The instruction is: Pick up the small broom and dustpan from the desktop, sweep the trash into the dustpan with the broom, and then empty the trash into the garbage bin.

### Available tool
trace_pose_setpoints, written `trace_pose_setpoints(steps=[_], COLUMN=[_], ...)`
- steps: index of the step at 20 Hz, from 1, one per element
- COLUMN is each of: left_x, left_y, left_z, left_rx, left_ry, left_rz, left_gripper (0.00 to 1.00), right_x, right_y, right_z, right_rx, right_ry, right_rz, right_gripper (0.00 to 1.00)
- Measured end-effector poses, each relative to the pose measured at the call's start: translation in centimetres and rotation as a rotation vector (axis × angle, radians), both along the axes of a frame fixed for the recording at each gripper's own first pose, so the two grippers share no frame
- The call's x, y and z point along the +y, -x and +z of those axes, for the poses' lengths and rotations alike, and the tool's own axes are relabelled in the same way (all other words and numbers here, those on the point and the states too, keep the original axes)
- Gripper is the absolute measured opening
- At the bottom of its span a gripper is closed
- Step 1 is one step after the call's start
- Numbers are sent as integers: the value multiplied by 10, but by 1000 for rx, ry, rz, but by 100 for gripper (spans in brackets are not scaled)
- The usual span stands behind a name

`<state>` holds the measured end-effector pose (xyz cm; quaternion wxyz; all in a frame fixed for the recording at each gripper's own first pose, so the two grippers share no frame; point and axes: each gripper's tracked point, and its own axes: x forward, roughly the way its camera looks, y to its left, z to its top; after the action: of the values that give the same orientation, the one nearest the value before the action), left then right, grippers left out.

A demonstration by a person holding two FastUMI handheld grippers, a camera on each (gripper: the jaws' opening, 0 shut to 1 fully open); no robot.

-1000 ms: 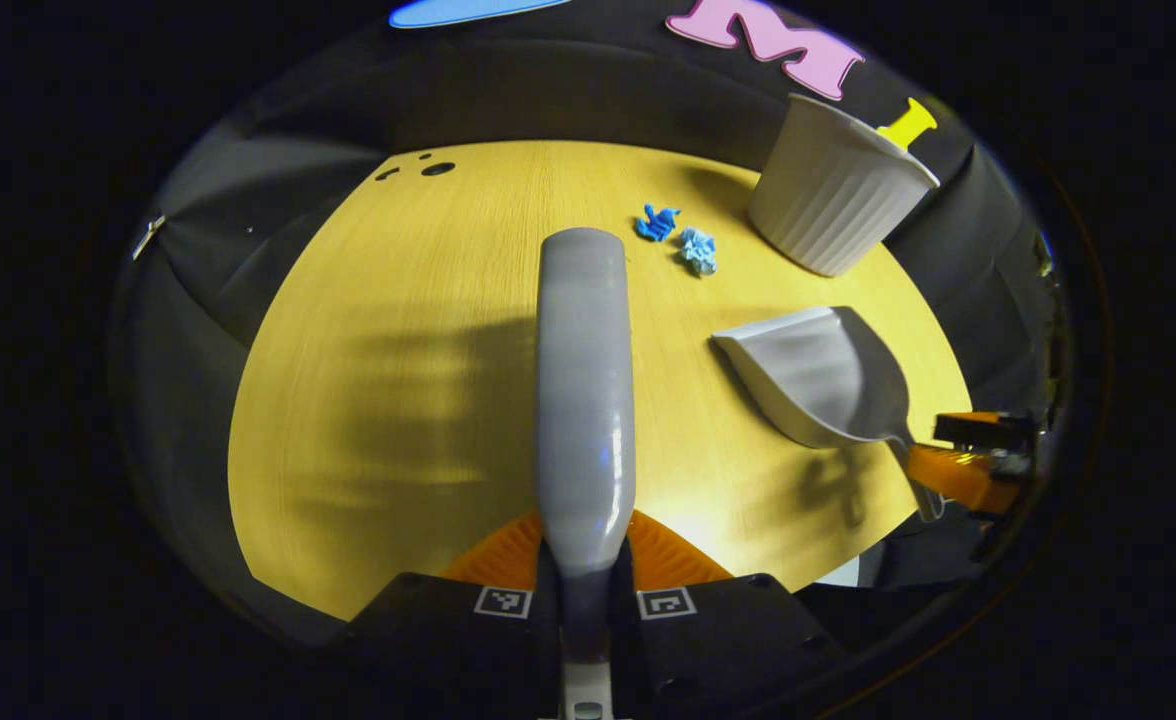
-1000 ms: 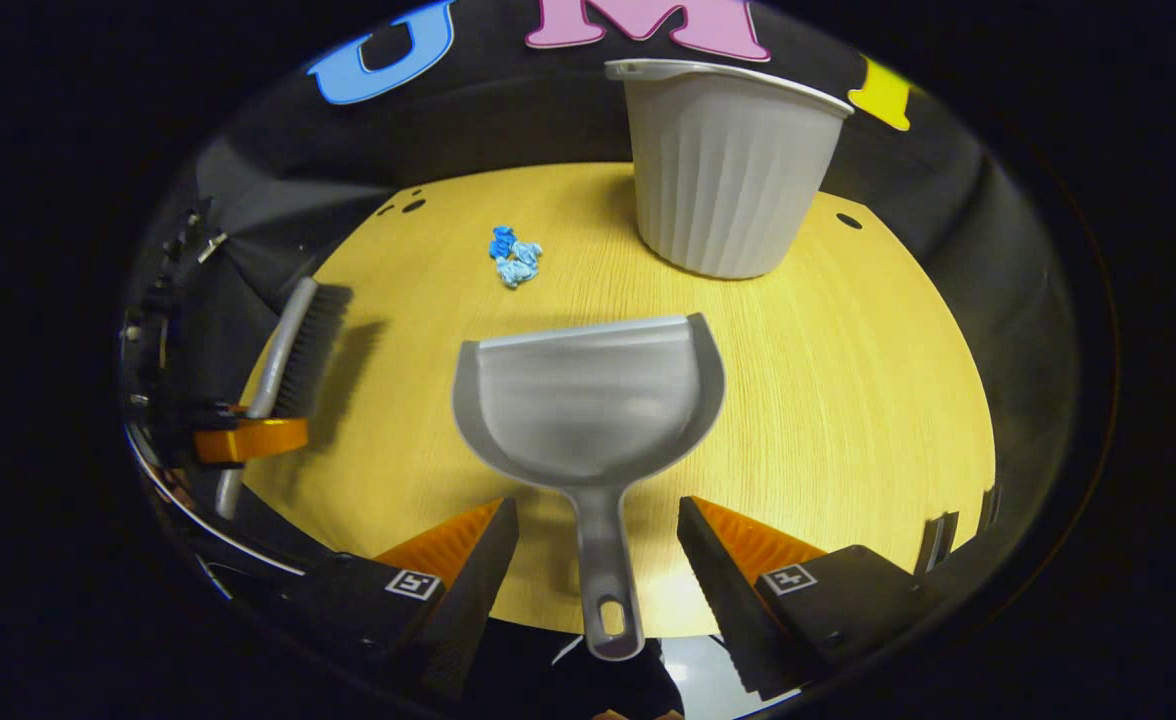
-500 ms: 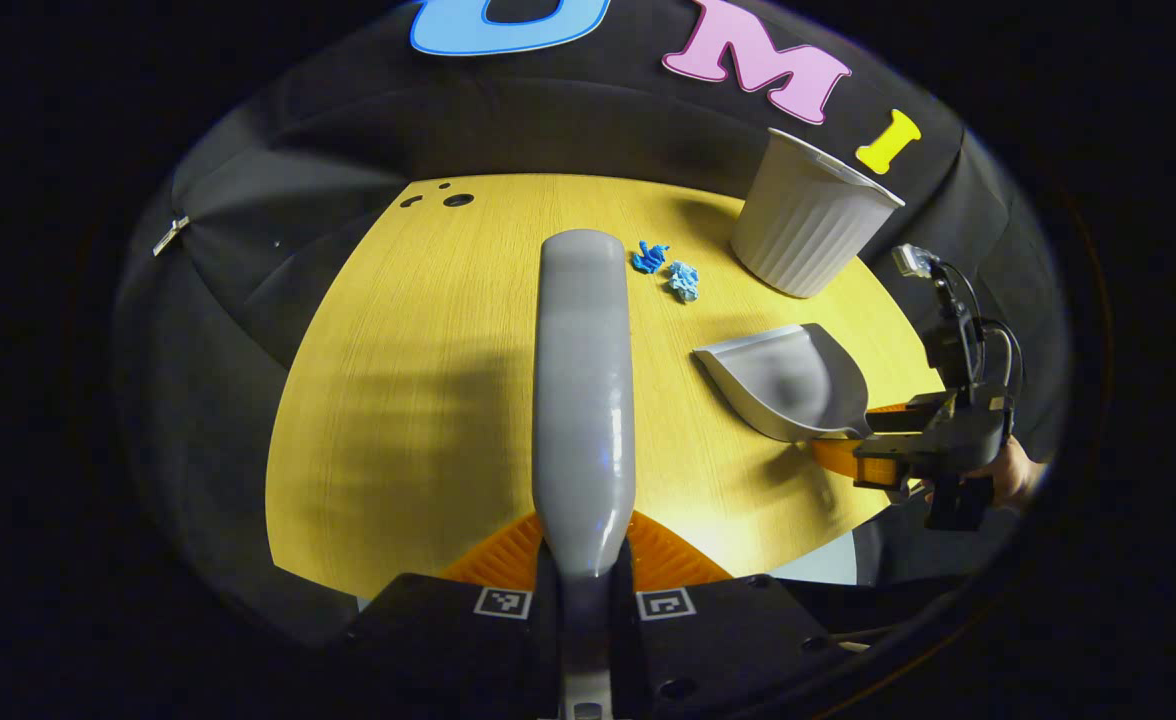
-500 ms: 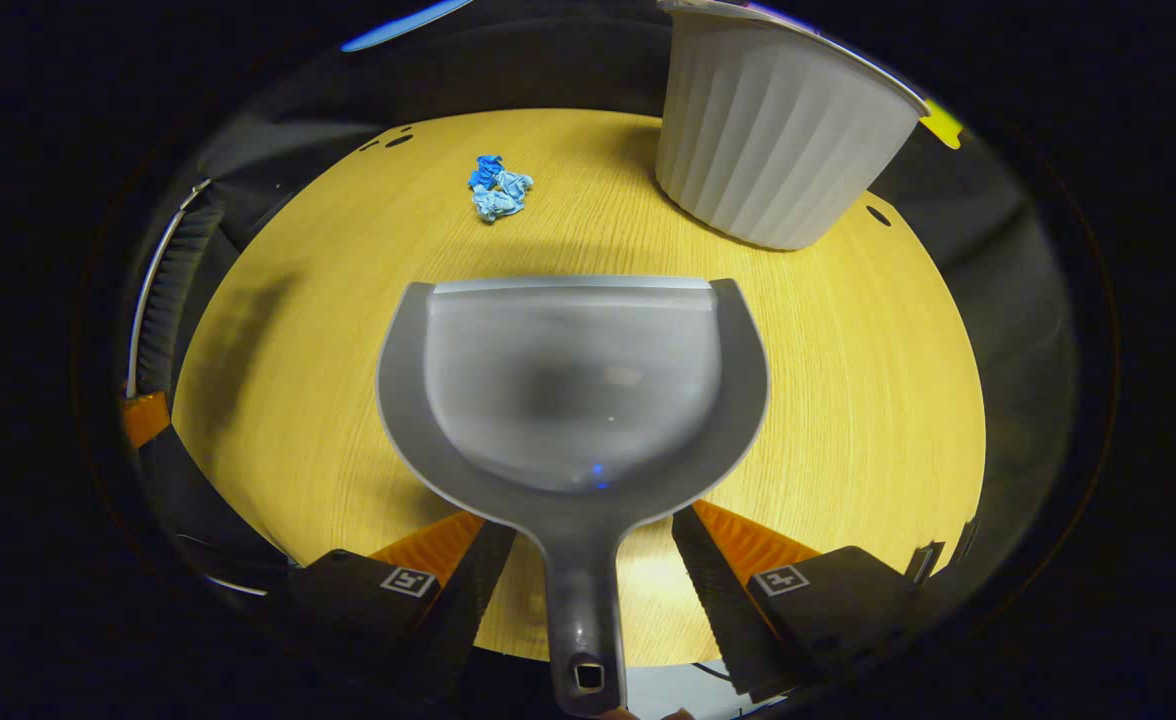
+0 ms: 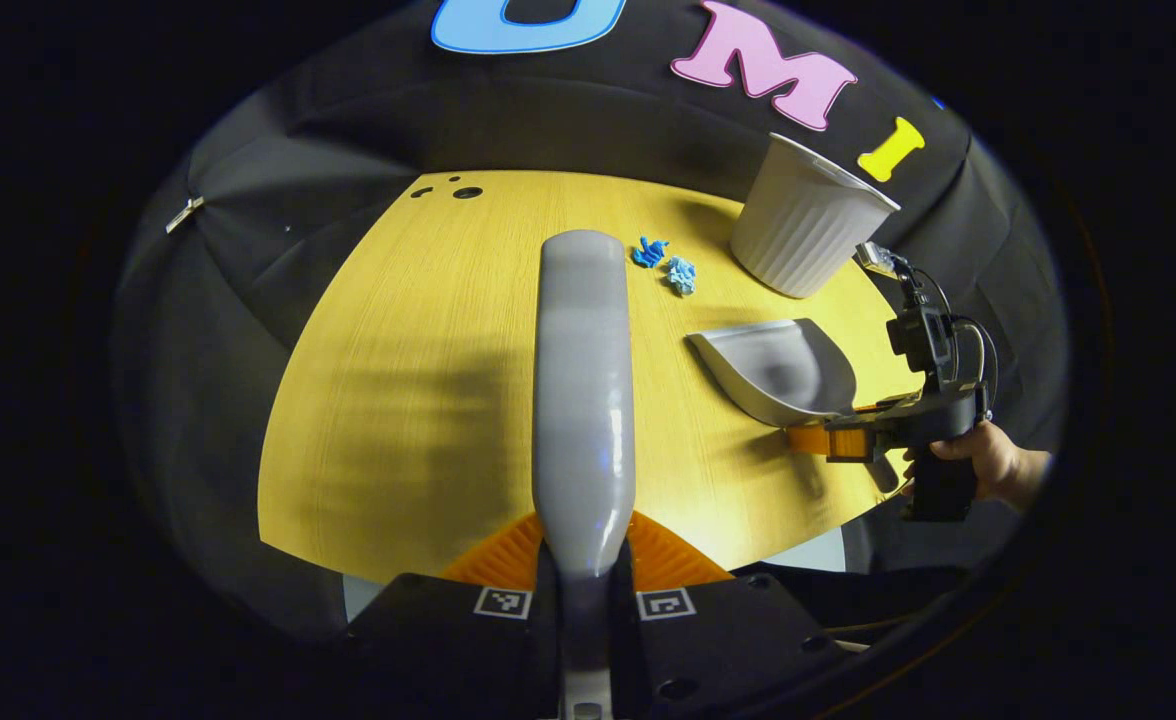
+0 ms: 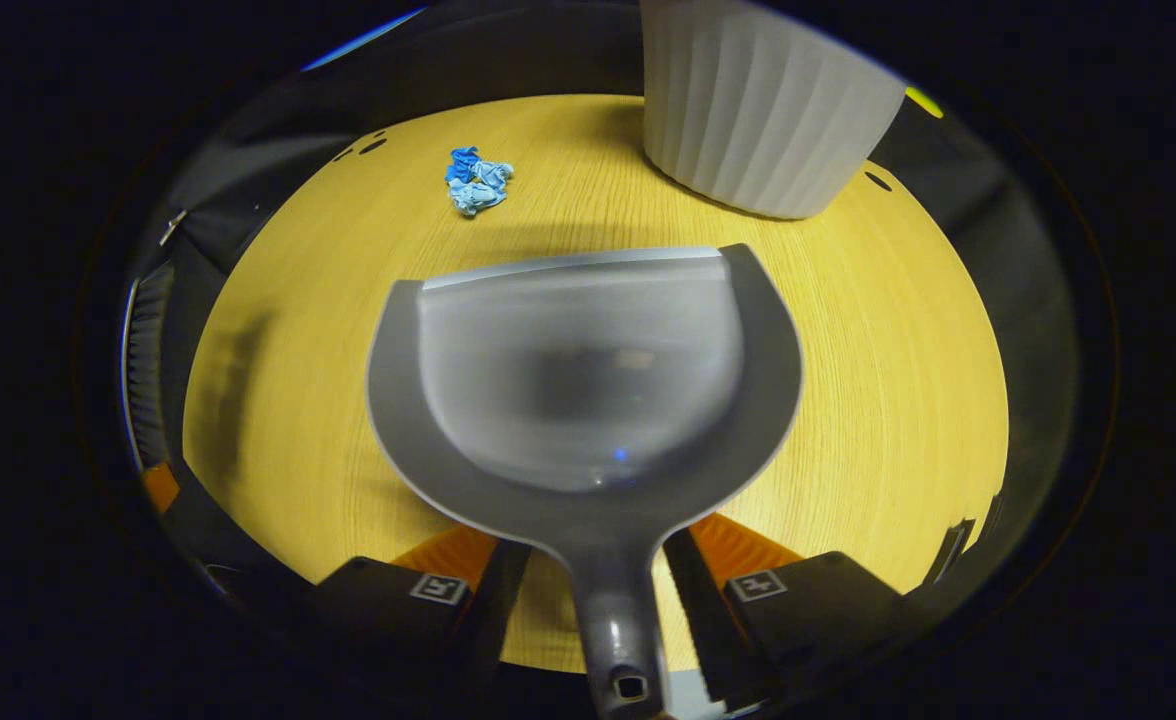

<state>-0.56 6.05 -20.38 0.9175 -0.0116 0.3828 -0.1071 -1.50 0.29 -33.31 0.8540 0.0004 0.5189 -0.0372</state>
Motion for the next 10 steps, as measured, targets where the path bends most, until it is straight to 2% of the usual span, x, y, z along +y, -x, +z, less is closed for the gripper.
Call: trace_pose_setpoints(steps=[2, 5, 6, 10], left_x=[-1, -4, -3, -7], left_y=[0, -7, -13, -49], left_z=[0, -3, -3, 2], left_rx=[7, 22, 19, 22], left_ry=[8, 19, 13, -3], left_rz=[13, 34, 40, 36], left_gripper=[24, 24, 24, 24], right_x=[-1, -1, -2, -5], right_y=[-2, -1, -2, -3], right_z=[0, -1, 0, 1], right_rx=[10, 29, 27, 26], right_ry=[-1, -7, -7, -7], right_rz=[7, 40, 57, 162], right_gripper=[55, 31, 37, 35])
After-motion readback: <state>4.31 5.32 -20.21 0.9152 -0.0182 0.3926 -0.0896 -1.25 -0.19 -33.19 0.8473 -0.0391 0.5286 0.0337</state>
